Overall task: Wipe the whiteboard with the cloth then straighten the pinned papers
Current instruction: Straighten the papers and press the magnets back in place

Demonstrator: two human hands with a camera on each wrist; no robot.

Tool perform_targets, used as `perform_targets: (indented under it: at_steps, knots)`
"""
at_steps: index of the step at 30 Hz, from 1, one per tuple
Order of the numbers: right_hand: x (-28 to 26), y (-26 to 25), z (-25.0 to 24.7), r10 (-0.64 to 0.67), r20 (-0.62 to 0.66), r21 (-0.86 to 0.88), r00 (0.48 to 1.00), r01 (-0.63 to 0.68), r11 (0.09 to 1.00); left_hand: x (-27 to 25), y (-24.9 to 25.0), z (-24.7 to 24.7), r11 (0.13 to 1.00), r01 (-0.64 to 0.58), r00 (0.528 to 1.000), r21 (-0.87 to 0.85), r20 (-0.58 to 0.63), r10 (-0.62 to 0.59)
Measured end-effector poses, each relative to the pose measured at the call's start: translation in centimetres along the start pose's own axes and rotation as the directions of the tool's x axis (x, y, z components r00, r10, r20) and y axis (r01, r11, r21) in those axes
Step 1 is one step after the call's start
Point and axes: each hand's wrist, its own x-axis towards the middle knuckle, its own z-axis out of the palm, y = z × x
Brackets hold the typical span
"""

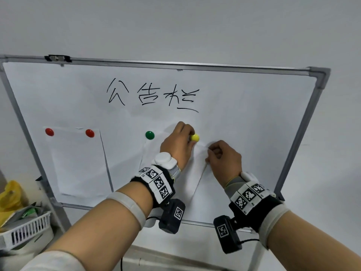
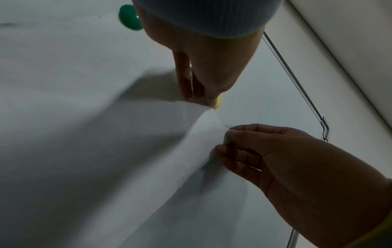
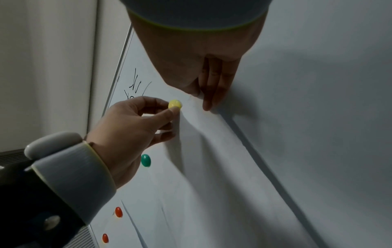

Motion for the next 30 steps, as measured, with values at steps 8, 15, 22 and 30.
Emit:
perform_targets:
  at_steps: [8,15,22,30]
  knots:
    - [1.4,-1.4,-1.2,-0.093,-0.003,-0.123,0.996,0.092,0.988,-0.2,1.2,-0.5,0.944,0.113,0.993,-0.31,0.021,-0.112]
    - [2.9,-2.6,-2.1,-0.215,0.01,-0.207,0.977,0.212,0.955,-1.0,0.8,0.4,0.93,0.139,0.989,-0.339,0.091,-0.115]
    - [3.0,-2.6,-2.0,-0.237,0.026,-0.237,0.971,0.237,0.942,-0.1,0.7,1.2,0.941,0.13,0.991,-0.312,0.069,-0.114]
    - [3.1,-2.9,-2.1,-0.27,0.021,-0.257,0.963,0.266,0.929,-0.1,0.9,1.4,0.959,0.109,0.994,-0.263,0.046,-0.101]
